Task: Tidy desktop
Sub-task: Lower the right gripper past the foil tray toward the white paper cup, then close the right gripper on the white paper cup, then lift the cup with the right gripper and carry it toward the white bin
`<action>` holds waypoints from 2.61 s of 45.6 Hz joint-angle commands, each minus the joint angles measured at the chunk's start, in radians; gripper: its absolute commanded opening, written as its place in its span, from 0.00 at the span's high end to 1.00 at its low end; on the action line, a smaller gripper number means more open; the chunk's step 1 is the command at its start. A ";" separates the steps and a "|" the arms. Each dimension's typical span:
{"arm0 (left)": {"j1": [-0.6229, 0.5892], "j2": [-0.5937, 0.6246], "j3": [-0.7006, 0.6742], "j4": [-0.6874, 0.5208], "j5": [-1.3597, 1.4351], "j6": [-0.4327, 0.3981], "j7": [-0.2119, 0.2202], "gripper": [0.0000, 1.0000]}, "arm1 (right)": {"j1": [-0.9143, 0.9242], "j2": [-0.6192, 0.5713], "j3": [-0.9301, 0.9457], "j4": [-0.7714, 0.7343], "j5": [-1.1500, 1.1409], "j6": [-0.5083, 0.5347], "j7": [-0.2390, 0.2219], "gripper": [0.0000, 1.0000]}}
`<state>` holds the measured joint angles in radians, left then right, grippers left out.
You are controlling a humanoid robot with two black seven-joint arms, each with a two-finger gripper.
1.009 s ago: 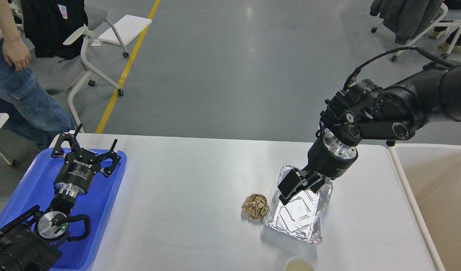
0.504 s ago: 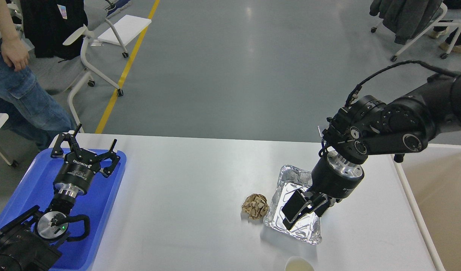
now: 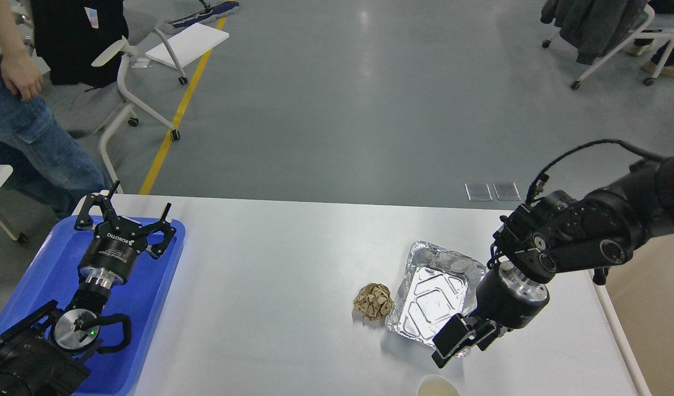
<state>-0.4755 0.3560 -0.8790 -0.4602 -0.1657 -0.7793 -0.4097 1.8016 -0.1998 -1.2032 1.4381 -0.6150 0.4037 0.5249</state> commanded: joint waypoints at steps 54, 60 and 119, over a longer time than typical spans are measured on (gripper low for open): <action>0.000 0.000 0.000 0.000 0.000 0.000 0.000 0.01 | -0.398 -0.023 -0.001 -0.130 -0.019 -0.330 0.010 0.20; 0.000 0.000 0.000 -0.002 0.000 0.000 0.000 0.01 | -0.386 -0.023 -0.012 -0.125 -0.037 -0.330 0.014 0.60; 0.000 0.000 0.000 0.000 0.000 0.000 0.000 0.01 | 0.369 -0.102 -0.065 -0.022 -0.048 -0.063 0.187 1.00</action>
<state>-0.4767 0.3559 -0.8789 -0.4603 -0.1657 -0.7793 -0.4091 1.9887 -0.2685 -1.2643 1.4250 -0.6672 0.2451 0.7046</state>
